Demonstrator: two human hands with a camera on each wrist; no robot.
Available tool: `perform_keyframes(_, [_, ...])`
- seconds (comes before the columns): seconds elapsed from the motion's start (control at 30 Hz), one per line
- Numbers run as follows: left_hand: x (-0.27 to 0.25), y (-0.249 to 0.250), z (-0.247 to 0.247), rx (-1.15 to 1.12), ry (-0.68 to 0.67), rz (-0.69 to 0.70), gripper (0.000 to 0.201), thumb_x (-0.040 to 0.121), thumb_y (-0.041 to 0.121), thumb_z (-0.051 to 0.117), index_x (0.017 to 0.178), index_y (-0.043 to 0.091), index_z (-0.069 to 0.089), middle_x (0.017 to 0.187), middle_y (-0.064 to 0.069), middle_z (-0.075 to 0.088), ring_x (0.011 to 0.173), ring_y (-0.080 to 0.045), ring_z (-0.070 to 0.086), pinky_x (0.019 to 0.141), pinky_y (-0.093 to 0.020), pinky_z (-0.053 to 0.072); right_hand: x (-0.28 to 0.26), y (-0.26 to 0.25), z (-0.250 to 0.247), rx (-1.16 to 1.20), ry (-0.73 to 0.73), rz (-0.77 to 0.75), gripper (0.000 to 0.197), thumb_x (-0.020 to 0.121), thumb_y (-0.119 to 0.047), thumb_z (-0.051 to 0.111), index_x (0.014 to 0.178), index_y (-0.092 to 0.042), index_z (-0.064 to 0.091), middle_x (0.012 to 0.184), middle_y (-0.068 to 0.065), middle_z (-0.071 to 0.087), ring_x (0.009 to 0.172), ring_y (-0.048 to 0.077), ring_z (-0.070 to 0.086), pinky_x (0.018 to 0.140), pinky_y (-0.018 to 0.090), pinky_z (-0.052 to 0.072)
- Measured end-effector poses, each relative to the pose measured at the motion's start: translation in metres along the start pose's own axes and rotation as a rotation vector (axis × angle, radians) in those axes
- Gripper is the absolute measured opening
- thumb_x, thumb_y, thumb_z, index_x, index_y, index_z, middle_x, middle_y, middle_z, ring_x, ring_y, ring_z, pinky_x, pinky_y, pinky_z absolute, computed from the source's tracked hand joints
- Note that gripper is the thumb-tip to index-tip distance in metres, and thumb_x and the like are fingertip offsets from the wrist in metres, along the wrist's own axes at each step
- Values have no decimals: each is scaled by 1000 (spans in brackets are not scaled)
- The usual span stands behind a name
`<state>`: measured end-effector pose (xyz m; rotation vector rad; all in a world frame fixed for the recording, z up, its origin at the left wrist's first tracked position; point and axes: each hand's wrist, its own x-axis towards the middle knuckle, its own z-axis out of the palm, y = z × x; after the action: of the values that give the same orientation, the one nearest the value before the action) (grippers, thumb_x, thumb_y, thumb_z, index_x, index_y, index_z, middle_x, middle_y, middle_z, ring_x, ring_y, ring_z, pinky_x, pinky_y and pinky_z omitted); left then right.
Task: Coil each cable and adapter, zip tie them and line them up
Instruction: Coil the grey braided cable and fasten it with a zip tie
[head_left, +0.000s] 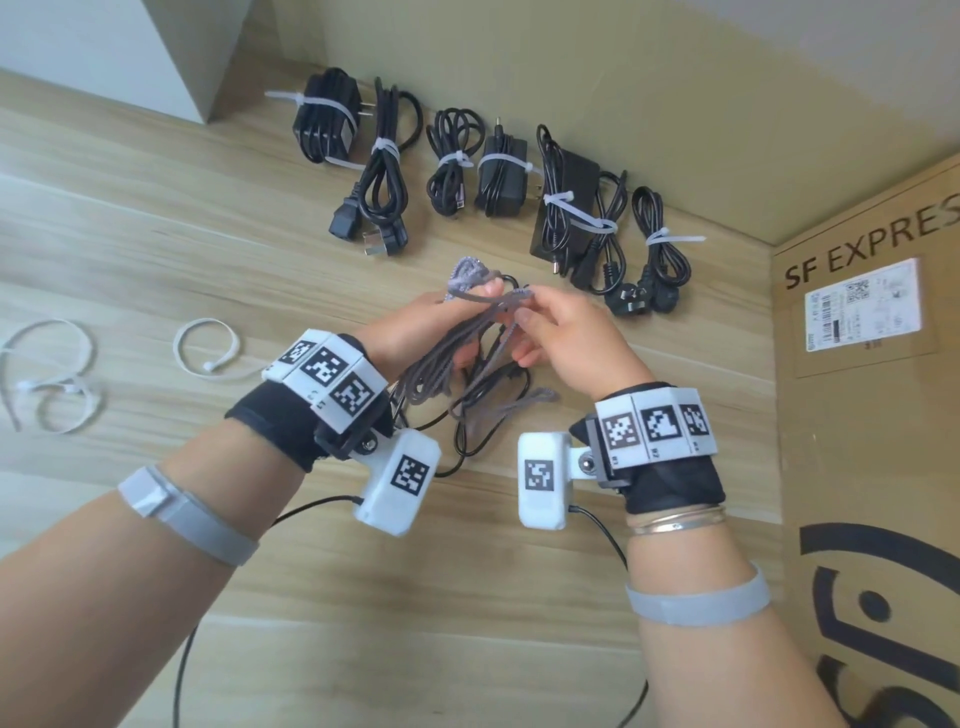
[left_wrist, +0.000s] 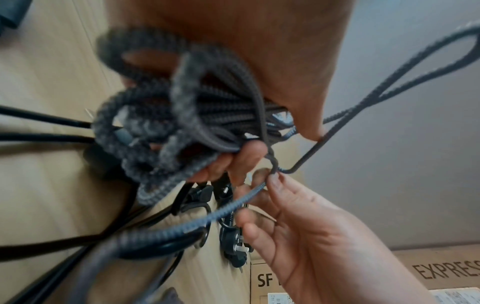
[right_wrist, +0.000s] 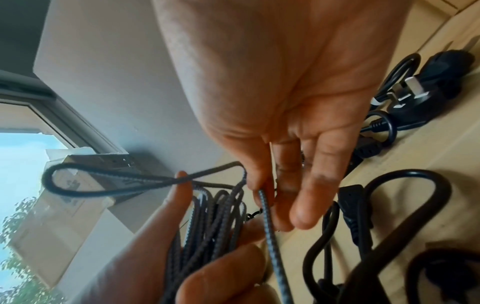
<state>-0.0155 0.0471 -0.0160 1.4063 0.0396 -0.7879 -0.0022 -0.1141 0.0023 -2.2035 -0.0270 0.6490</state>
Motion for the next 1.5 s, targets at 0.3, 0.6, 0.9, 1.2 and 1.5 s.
perform_keyframes(0.3, [4,-7,-5,135,133,13,13,82,12,55,92,7,63,70,-1,58,64,-15,54,65,-28,47,-3,-5,-1,303,15,62,24,101,-13,32,92,-20,54,89,10,65,66,18,62,66,25,57])
perform_keyframes(0.6, [-3,-1,-3,-39,-70,-19,6,79,12,46,75,9,50,66,-1,56,55,-9,54,57,-23,44,-2,-3,6,263,-97,87,49,75,-52,67,109,-20,51,103,11,68,83,29,70,75,34,57])
perform_keyframes(0.9, [3,-5,-5,363,23,161,28,81,11,68,96,30,53,87,18,60,75,12,57,70,0,40,1,-4,8,234,42,35,27,78,-10,73,99,-11,56,84,9,70,67,24,67,70,36,58])
perform_keyframes(1.2, [0,-4,-7,308,113,28,20,84,-1,52,77,17,49,56,0,60,51,-13,58,50,-23,49,-6,6,-11,43,22,-20,20,82,-18,70,93,-29,59,93,-10,65,80,8,62,79,26,51])
perform_keyframes(1.5, [-1,0,-5,-163,47,29,9,68,8,46,73,10,38,54,-7,37,37,-15,34,45,-26,37,-7,19,0,-315,-285,-52,45,72,-10,70,100,-43,58,108,2,59,101,17,55,92,34,45])
